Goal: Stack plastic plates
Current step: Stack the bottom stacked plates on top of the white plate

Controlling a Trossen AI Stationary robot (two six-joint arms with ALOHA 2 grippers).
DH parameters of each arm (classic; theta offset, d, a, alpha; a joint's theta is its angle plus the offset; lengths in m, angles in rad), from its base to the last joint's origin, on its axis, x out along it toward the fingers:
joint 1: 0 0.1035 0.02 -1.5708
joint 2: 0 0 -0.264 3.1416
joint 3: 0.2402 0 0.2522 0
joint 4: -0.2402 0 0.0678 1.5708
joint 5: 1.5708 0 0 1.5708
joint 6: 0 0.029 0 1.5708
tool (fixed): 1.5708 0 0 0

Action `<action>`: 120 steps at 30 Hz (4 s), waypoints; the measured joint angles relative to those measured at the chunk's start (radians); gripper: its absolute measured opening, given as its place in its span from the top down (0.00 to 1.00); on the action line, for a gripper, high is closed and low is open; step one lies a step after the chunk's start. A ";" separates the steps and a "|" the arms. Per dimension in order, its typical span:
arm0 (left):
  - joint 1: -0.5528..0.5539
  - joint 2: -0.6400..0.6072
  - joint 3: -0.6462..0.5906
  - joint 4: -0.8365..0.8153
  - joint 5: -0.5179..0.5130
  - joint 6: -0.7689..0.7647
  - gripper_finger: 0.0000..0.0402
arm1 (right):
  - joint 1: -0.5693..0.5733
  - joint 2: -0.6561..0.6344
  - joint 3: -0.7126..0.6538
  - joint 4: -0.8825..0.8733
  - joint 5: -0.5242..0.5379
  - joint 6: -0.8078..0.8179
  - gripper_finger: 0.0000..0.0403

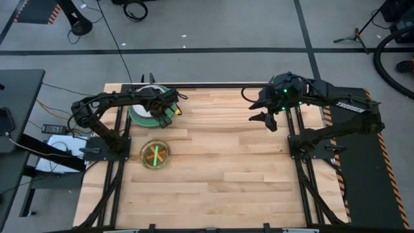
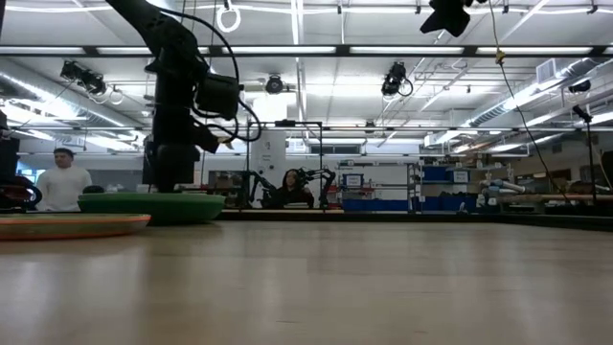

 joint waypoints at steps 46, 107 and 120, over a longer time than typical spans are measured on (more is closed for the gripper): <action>-1.307 0.104 0.298 -0.107 -0.037 -1.272 0.52 | 0.366 0.268 0.000 0.467 0.470 0.266 0.44; -1.089 0.280 0.019 -0.051 -0.232 -1.756 0.65 | 0.517 0.325 0.000 0.432 0.511 0.462 0.44; -1.127 0.285 0.096 -0.154 -0.181 -1.624 0.96 | 0.526 0.324 0.000 0.432 0.463 0.463 0.44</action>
